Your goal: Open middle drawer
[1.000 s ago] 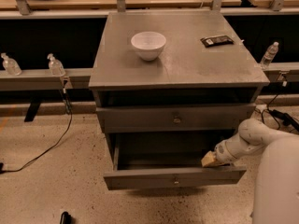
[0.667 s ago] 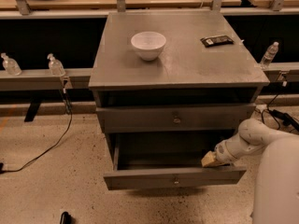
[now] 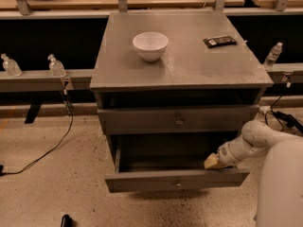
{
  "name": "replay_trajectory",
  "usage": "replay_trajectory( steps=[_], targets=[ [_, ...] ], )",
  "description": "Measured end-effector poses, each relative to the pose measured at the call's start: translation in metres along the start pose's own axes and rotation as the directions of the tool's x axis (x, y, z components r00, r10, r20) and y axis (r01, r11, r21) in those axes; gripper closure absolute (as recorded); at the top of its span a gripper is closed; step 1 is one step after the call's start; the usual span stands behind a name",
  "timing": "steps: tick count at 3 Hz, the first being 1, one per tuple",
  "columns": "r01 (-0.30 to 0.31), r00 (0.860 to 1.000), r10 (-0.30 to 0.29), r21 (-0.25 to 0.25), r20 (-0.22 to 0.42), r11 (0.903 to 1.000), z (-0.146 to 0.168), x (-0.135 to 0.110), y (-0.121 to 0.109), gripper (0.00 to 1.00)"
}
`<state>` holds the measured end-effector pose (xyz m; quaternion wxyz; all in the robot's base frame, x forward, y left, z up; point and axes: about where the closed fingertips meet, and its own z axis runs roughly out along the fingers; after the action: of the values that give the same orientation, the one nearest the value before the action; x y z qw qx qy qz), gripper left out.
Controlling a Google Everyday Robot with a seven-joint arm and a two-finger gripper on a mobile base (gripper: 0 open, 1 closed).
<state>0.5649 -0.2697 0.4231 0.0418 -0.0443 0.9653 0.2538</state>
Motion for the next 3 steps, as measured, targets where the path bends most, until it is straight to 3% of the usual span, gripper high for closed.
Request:
replay_trajectory(
  steps=[3],
  targets=[
    [0.0, 1.0, 0.0, -0.002, -0.004, 1.0, 0.0026, 0.0009, 0.0009, 0.28]
  ],
)
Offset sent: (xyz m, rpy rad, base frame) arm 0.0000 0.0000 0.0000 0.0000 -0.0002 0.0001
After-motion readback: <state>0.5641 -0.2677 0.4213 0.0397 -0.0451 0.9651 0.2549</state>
